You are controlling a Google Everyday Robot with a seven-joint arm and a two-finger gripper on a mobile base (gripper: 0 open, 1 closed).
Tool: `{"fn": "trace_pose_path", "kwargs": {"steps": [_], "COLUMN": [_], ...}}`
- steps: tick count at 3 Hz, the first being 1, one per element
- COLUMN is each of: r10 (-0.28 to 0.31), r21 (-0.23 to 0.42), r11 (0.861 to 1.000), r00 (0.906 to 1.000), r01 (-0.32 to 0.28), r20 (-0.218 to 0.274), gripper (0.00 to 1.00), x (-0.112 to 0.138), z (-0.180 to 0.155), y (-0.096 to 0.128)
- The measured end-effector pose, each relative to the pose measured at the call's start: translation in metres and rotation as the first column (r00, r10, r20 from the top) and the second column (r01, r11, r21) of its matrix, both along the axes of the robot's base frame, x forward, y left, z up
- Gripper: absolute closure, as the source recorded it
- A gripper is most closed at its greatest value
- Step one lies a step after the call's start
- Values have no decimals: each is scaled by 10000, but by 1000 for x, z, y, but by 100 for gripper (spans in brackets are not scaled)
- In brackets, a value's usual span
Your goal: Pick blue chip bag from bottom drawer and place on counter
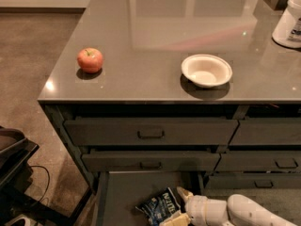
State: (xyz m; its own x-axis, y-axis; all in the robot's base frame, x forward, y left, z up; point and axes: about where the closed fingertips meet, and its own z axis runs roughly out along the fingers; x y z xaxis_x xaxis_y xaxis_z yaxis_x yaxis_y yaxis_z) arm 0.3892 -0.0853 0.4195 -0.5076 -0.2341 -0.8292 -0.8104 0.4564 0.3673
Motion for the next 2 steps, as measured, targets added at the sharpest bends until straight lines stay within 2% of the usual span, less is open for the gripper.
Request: {"fn": "trace_pose_path", "kwargs": {"steps": [1,2], "r10": [-132,-146], "r21": [-96,-103], "r11": [9999,9998], "r00": [9992,9984], "r01": [136,152], "r20": [388,541], "gripper": [0,0], "x": [20,44], "z": [-48,-92], "y": [12,20]}}
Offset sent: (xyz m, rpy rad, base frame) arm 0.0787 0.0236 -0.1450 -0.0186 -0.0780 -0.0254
